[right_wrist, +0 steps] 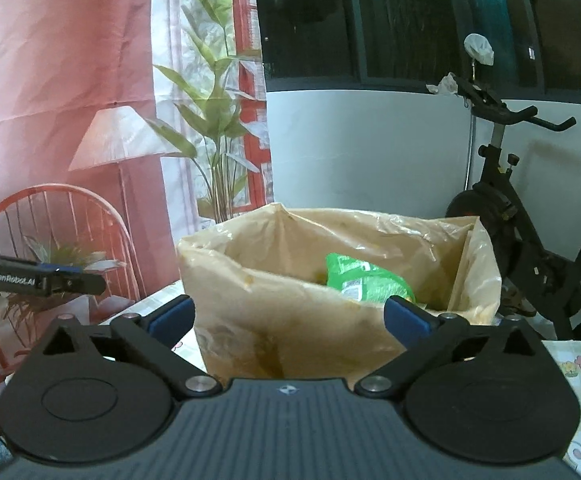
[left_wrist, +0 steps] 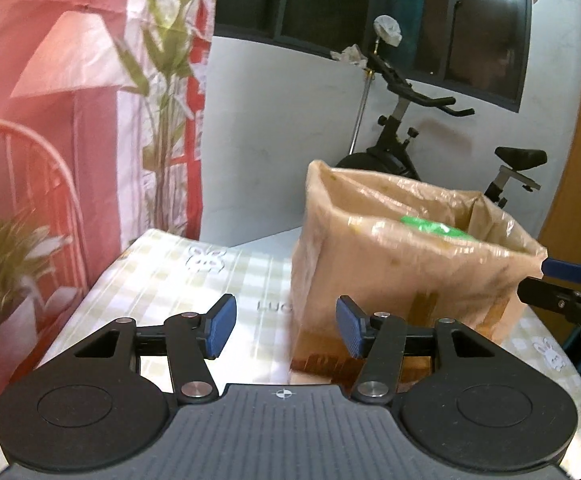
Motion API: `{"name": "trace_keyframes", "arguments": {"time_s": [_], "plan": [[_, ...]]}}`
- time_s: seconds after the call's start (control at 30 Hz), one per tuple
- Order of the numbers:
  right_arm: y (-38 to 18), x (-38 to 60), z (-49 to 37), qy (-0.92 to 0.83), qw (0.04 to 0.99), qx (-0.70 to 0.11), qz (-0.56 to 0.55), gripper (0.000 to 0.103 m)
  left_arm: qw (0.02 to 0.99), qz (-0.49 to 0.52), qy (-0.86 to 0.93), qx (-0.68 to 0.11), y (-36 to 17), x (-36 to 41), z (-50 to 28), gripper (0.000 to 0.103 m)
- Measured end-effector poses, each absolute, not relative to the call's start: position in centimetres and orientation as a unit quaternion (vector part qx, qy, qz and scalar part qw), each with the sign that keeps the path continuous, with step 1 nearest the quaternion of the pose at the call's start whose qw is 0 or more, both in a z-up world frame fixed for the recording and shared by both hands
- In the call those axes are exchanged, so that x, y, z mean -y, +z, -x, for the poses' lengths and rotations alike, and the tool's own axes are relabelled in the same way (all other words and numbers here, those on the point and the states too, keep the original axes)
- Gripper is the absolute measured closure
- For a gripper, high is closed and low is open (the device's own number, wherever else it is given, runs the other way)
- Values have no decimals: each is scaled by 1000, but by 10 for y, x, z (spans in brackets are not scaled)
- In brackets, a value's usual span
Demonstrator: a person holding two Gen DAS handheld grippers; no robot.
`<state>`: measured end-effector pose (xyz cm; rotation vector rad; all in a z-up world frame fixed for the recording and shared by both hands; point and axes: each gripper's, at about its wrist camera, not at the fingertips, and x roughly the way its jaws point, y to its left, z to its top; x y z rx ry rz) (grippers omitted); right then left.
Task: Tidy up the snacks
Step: 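Lower both tools back to the snack pile in front of the paper bag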
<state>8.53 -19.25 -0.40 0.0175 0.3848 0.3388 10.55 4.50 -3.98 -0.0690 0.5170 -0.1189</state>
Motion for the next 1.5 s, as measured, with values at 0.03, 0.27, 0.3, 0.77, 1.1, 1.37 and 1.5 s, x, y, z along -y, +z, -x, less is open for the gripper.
{"name": "trace_keyframes", "arguments": {"time_s": [0.03,0.27,0.3,0.77,1.1,1.37,1.5], "plan": [[-7,191,-83,167,967,-193,-9,0,964,35,-57,-258,-43,-46,-102,45],[-33,179,-70,152,964,-216,15,0,951,55,-46,-300,-77,-53,-82,45],[-37,179,-69,153,963,-220,12,0,949,58,-45,-308,-82,-55,-81,45],[-99,174,-38,156,944,-291,-19,0,904,77,-45,-419,-138,-53,-67,45],[-111,172,-37,152,938,-310,-26,0,884,88,-40,-456,-152,-50,-64,35],[-116,170,-39,159,933,-321,-29,0,842,164,-13,-513,-171,-64,-75,29],[-120,166,-41,162,930,-329,-25,0,842,180,-38,-507,-180,-62,-90,27]]}}
